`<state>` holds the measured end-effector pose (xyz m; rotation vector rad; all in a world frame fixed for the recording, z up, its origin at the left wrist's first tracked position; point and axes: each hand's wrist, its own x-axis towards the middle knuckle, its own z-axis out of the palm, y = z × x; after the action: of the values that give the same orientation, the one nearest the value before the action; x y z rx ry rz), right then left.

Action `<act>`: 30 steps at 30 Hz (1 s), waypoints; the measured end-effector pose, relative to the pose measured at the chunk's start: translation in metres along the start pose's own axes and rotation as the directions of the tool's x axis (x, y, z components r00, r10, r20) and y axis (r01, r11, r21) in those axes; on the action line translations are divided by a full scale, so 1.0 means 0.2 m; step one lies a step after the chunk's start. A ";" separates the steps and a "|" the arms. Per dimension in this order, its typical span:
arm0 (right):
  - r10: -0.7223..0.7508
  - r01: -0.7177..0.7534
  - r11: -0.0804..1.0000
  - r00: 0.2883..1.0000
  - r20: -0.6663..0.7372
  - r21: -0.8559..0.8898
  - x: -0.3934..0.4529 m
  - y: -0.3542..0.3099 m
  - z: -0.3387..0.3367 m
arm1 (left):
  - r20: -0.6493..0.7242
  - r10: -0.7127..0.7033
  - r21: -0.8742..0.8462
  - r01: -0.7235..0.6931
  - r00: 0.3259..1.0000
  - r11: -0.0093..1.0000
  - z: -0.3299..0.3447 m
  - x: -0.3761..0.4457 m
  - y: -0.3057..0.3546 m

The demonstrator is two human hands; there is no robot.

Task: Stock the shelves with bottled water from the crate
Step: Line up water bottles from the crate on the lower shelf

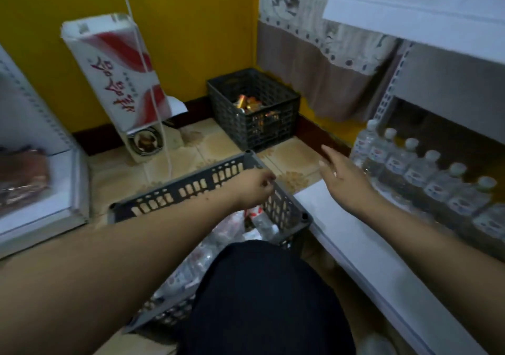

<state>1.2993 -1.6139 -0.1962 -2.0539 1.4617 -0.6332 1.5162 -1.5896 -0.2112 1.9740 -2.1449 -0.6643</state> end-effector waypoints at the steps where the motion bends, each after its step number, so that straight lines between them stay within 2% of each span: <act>1: -0.010 0.010 1.000 0.999 0.048 0.003 0.01 -0.03 0.08 | -0.039 -0.071 -0.059 0.069 0.997 0.996 0.02 -0.05 -0.12; 3: -0.026 0.026 1.000 0.991 0.128 0.003 0.02 -0.06 0.23 | -0.073 -0.233 -0.122 0.223 0.970 0.967 0.09 -0.13 -0.36; 6: -0.046 0.045 0.999 0.970 0.238 0.010 0.04 -0.07 0.44 | -0.066 -0.440 -0.124 0.430 0.896 0.894 0.20 -0.23 -0.70; 11: -0.002 -0.021 0.998 0.922 0.388 0.055 0.11 -0.03 0.76 | -0.009 -0.657 -0.100 0.653 0.754 0.751 0.38 -0.41 -1.10; 14: -0.004 -0.034 0.997 0.892 0.453 0.075 0.13 0.00 0.95 | 0.079 -0.691 -0.072 0.695 0.719 0.715 0.52 -0.48 -1.19; 18: 0.001 -0.033 0.998 0.843 0.538 0.050 0.12 0.04 1.13 | 0.051 -0.701 0.247 0.671 0.711 0.699 0.61 -0.48 -1.21; 20: -0.005 -0.020 0.999 0.838 0.546 0.040 0.09 0.04 1.17 | 0.061 -0.735 0.280 0.695 0.675 0.662 0.63 -0.47 -1.19; 23: 0.005 -0.018 1.000 0.852 0.524 0.019 0.08 0.04 1.17 | 0.018 -0.795 0.153 0.784 0.607 0.602 0.69 -0.49 -1.14; 26: 0.047 -0.105 0.991 0.859 0.509 0.087 0.09 0.04 1.16 | 0.002 -0.817 -0.048 0.816 0.576 0.575 0.75 -0.51 -1.09; 28: 0.093 -0.178 0.976 0.859 0.504 0.124 0.08 0.04 1.16 | 0.058 -0.836 -0.256 0.817 0.546 0.517 0.73 -0.51 -1.07; 30: 0.132 -0.222 0.966 0.864 0.486 0.133 0.08 0.03 1.14 | 0.163 -0.839 -0.478 0.785 0.520 0.394 0.69 -0.51 -1.05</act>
<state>1.4479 -1.5949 -0.3692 -1.7410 1.2281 -0.1593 1.6644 -1.4673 -0.4040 2.5390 -0.6126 -1.0577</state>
